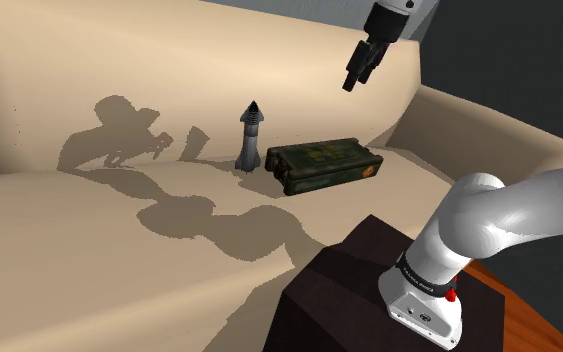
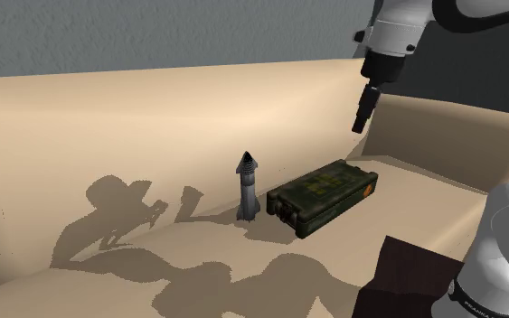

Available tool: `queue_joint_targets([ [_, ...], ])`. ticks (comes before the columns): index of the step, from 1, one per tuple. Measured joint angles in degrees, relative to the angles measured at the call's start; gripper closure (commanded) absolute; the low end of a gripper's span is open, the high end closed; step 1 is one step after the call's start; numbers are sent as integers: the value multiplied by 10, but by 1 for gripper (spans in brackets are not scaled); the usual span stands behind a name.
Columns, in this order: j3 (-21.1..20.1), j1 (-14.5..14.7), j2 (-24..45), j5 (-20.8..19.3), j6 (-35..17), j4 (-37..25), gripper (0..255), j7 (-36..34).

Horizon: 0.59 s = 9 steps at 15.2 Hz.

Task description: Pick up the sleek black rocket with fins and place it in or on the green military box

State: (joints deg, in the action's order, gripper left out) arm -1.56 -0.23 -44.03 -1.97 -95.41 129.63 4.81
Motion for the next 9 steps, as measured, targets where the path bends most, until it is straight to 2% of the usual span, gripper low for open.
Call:
queue_joint_targets([
  [1, 0, 0, 0, 0, 0, 0, 0, 0],
  [3, 17, 5, -4, 0, -37, 26, 0, 25],
  [9, 113, 34, 9, 9, -206, 111, 0, 165],
])
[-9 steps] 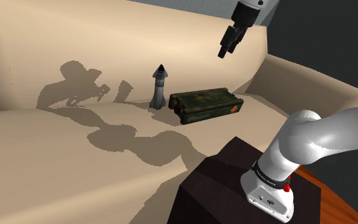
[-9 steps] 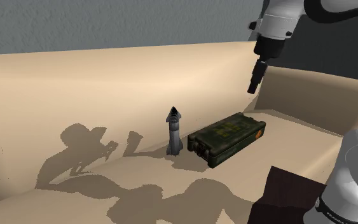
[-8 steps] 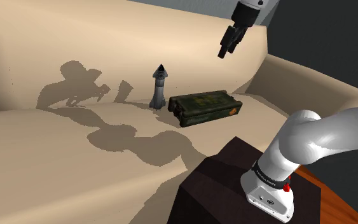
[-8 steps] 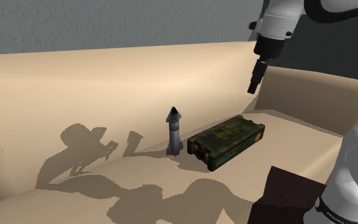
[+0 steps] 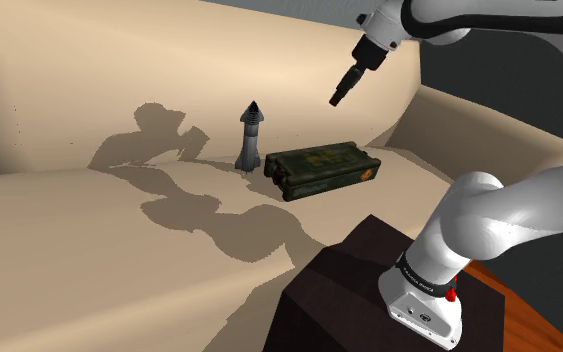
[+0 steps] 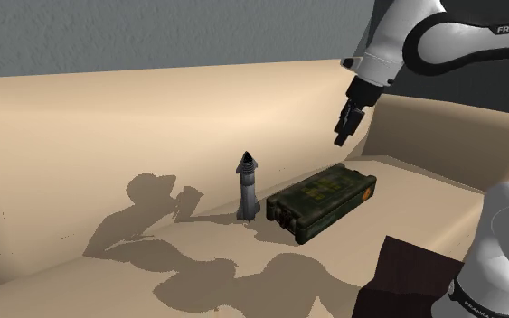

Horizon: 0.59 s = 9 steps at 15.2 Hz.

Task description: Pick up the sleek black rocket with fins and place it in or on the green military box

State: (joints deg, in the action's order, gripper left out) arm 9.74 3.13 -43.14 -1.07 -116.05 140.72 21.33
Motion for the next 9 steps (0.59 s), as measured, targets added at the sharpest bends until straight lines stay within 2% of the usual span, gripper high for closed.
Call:
queue_joint_targets([
  [5, 95, 54, 55, 39, -142, 33, 0, 138],
  [9, 195, 139, 128, 109, -243, 25, 0, 280],
])
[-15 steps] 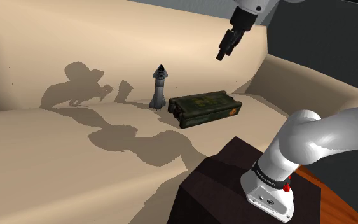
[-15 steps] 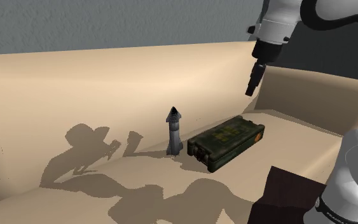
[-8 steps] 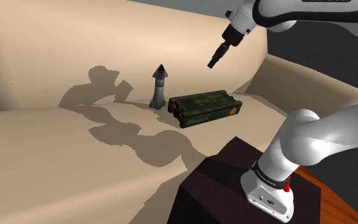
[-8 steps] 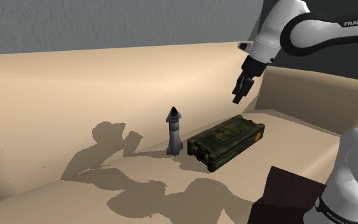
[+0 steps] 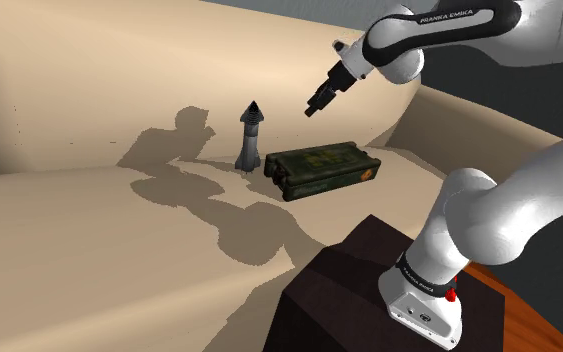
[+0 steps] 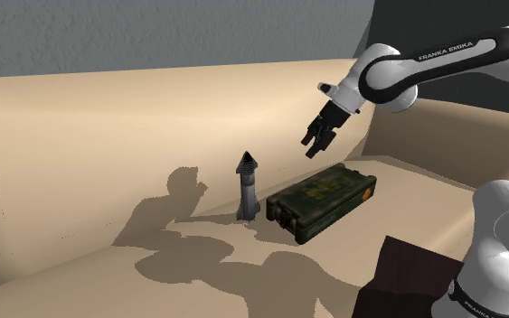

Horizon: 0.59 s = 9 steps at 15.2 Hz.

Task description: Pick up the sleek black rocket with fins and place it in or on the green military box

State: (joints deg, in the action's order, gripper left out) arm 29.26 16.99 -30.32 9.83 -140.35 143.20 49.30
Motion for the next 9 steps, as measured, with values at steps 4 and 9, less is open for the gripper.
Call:
queue_joint_targets([
  [4, 133, 130, 74, 119, -56, -40, 0, 177],
  [9, 383, 369, 228, 386, -8, -150, 0, 465],
])
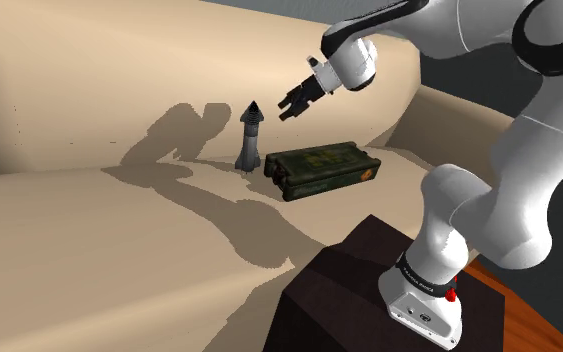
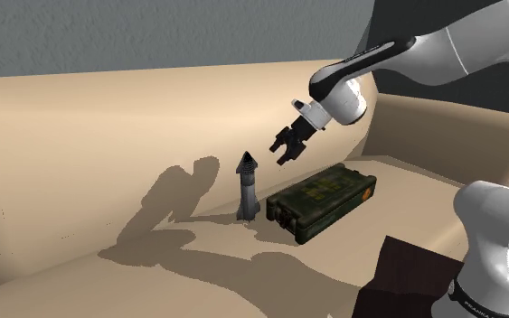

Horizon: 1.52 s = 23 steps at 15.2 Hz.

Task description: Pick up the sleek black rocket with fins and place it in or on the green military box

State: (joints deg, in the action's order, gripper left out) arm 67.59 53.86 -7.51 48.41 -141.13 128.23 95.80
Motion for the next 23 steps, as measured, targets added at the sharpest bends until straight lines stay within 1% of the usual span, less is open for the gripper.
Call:
queue_joint_targets([
  [1, 53, 25, 74, 83, 57, -32, 0, 68],
  [2, 68, 23, 141, 164, 118, -56, 0, 119],
  [3, 50, -6, 185, 219, 159, -79, 0, 159],
  [4, 20, -46, 226, 266, 196, -105, 0, 191],
  [5, -1, -73, 253, 296, 217, -120, 0, 212],
  [7, -24, -98, 282, 328, 234, -135, 0, 229],
  [9, -38, -110, 300, 346, 239, -144, 0, 235],
  [12, -54, -117, 319, 366, 237, -152, 0, 239],
  [19, -57, -119, 324, 371, 236, -154, 0, 240],
  [20, -57, -119, 324, 371, 236, -154, 255, 240],
  [23, -57, -119, 324, 371, 237, -154, 255, 240],
])
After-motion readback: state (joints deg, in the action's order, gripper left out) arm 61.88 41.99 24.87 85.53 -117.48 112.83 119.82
